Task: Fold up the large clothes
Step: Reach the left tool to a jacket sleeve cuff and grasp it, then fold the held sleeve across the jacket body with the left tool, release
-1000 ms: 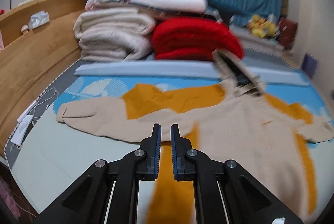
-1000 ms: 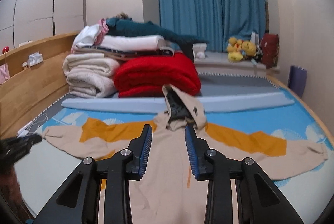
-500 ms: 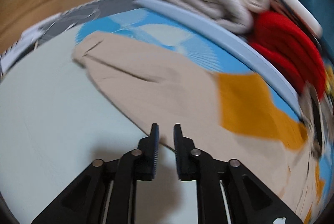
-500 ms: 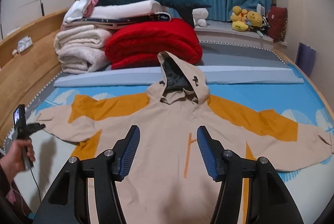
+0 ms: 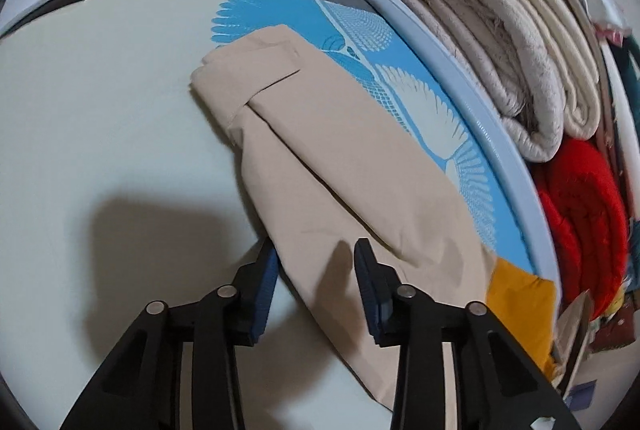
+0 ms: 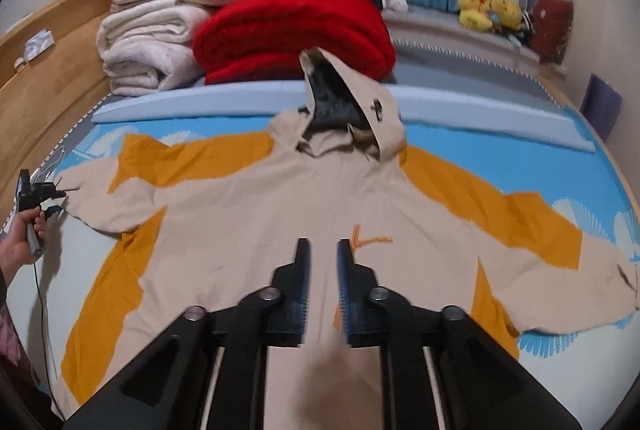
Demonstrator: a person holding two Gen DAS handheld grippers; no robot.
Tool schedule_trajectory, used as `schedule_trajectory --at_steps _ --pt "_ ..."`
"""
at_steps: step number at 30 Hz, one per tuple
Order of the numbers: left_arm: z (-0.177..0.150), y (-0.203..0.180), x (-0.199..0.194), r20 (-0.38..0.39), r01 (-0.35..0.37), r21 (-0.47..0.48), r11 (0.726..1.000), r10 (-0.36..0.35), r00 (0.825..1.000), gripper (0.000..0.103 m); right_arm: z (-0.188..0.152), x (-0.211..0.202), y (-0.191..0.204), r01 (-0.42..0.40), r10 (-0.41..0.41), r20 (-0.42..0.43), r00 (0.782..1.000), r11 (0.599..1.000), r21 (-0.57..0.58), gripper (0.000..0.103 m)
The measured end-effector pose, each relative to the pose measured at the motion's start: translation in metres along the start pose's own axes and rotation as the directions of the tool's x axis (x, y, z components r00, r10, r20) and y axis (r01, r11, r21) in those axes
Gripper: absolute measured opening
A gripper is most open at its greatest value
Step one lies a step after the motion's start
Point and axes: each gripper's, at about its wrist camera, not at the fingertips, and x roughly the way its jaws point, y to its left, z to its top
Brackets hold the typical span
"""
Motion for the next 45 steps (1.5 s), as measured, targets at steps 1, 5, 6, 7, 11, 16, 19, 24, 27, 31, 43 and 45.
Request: schedule_trajectory --at_steps 1,5,6,7,11,16,19,24,27,31,43,45 --pt "0.001 -0.002 0.0 -0.003 -0.006 0.009 1.0 0.006 1.0 0.0 0.0 0.002 -0.002 -0.005 0.005 -0.007 1.0 1.0 0.012 0.026" --pt "0.003 -0.041 -0.033 0.093 -0.032 0.095 0.995 0.023 0.995 0.0 -0.002 0.008 -0.012 0.018 -0.017 -0.036 0.999 0.999 0.046 0.027" --pt "0.002 -0.061 -0.048 0.121 -0.014 0.129 0.991 -0.001 0.993 0.0 -0.002 0.009 -0.015 0.032 -0.03 -0.047 0.998 0.998 0.051 0.027" --pt "-0.001 -0.081 -0.062 0.144 0.01 0.163 0.987 -0.034 0.989 0.0 -0.002 0.009 -0.017 0.042 -0.039 -0.056 0.998 0.998 0.056 0.026" --pt "-0.044 -0.193 -0.128 0.158 0.164 0.376 0.912 -0.237 0.959 0.0 -0.002 0.006 -0.027 0.063 -0.056 -0.065 0.996 0.993 0.102 0.005" --pt "-0.171 -0.317 -0.187 -0.014 0.331 0.643 0.691 -0.421 0.907 0.0 0.001 -0.004 -0.043 0.072 -0.062 -0.068 0.996 0.984 0.162 0.007" --pt "-0.279 -0.367 -0.202 -0.203 0.444 0.727 0.523 -0.455 0.867 0.0 0.0 -0.006 -0.054 0.065 -0.049 -0.082 0.995 0.978 0.198 0.01" --pt "-0.408 -0.383 -0.167 -0.518 0.567 0.711 0.416 -0.236 0.822 0.012 -0.002 -0.007 -0.071 0.048 -0.024 -0.1 0.995 0.968 0.245 0.022" --pt "-0.409 -0.365 -0.174 -0.54 0.541 0.678 0.498 -0.162 0.826 0.012 -0.003 -0.007 -0.082 0.036 -0.005 -0.109 0.994 0.958 0.284 0.025" --pt "-0.361 -0.341 -0.21 -0.418 0.415 0.681 0.604 -0.145 0.897 0.012 -0.001 -0.012 -0.094 0.015 0.016 -0.09 0.996 0.942 0.336 0.023" --pt "-0.28 -0.308 -0.156 -0.221 0.13 0.618 0.775 0.012 0.975 0.015 0.005 0.033 -0.022 -0.073 0.089 -0.089 0.992 0.984 0.161 0.014" --pt "-0.27 -0.305 -0.149 -0.247 0.139 0.584 0.8 0.011 0.969 0.015 0.003 0.049 0.001 -0.083 0.093 -0.103 0.99 0.992 0.097 0.021"
